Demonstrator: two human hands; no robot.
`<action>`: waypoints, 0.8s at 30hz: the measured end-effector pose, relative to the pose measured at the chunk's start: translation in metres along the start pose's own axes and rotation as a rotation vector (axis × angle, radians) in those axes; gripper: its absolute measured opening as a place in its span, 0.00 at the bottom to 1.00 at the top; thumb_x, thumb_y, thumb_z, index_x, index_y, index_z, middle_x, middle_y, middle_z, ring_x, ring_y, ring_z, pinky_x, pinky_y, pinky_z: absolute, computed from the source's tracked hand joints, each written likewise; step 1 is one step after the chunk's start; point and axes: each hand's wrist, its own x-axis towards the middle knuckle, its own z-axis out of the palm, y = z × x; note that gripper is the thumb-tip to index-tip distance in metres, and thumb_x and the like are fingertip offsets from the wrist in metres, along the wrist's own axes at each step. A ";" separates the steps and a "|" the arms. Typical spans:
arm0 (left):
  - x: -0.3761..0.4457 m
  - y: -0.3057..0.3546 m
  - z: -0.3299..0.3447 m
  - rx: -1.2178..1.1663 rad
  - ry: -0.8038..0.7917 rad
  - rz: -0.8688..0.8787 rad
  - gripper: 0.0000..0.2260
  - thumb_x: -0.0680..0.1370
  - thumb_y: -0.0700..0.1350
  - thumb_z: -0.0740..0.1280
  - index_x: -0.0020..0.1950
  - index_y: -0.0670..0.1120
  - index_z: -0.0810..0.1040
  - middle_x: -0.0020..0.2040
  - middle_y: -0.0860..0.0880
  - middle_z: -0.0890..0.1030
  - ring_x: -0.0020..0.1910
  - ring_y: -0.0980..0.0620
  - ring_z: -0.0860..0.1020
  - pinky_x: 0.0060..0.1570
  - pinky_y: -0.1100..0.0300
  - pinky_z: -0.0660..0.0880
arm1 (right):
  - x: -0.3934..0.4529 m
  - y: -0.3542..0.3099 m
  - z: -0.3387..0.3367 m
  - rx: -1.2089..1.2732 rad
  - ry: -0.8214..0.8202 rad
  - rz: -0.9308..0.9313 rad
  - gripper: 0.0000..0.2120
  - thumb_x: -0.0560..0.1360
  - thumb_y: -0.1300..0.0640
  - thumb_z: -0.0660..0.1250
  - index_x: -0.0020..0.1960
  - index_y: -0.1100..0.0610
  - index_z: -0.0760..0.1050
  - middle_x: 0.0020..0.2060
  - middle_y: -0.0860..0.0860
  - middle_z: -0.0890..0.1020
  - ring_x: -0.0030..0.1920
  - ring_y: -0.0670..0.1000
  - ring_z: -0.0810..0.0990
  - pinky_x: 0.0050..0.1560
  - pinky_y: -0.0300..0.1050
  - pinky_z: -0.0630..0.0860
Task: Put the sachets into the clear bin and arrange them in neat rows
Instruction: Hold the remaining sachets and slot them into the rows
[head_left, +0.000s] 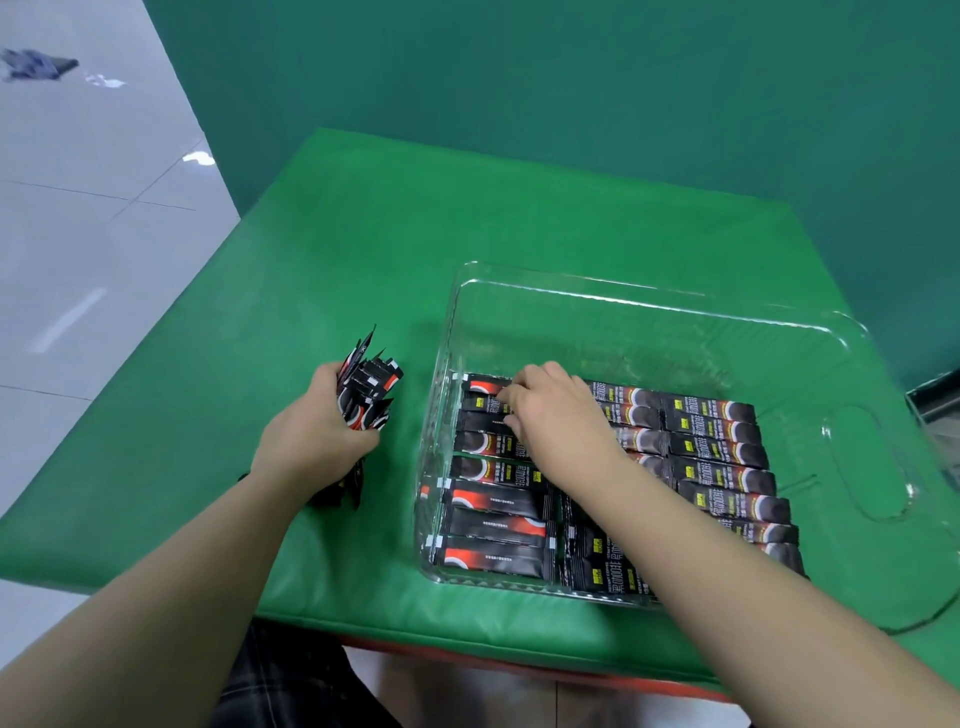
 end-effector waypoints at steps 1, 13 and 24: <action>0.000 0.000 0.000 0.000 0.000 -0.001 0.32 0.69 0.51 0.71 0.67 0.57 0.58 0.46 0.55 0.79 0.40 0.48 0.79 0.42 0.53 0.77 | 0.000 0.001 0.001 0.000 -0.017 0.011 0.16 0.75 0.64 0.67 0.62 0.56 0.75 0.55 0.51 0.76 0.57 0.53 0.70 0.54 0.47 0.68; -0.002 0.002 -0.002 0.003 -0.009 -0.007 0.32 0.71 0.50 0.71 0.69 0.57 0.58 0.47 0.56 0.79 0.39 0.50 0.78 0.38 0.56 0.75 | 0.022 0.000 0.001 0.047 0.015 0.150 0.13 0.80 0.51 0.60 0.58 0.56 0.77 0.52 0.53 0.79 0.54 0.55 0.74 0.55 0.49 0.70; -0.003 0.008 -0.005 0.009 -0.029 -0.013 0.32 0.71 0.48 0.70 0.70 0.54 0.57 0.45 0.54 0.79 0.40 0.48 0.79 0.42 0.51 0.79 | 0.017 -0.005 -0.006 0.111 0.047 0.206 0.11 0.79 0.53 0.60 0.54 0.56 0.79 0.49 0.52 0.80 0.52 0.55 0.74 0.51 0.48 0.70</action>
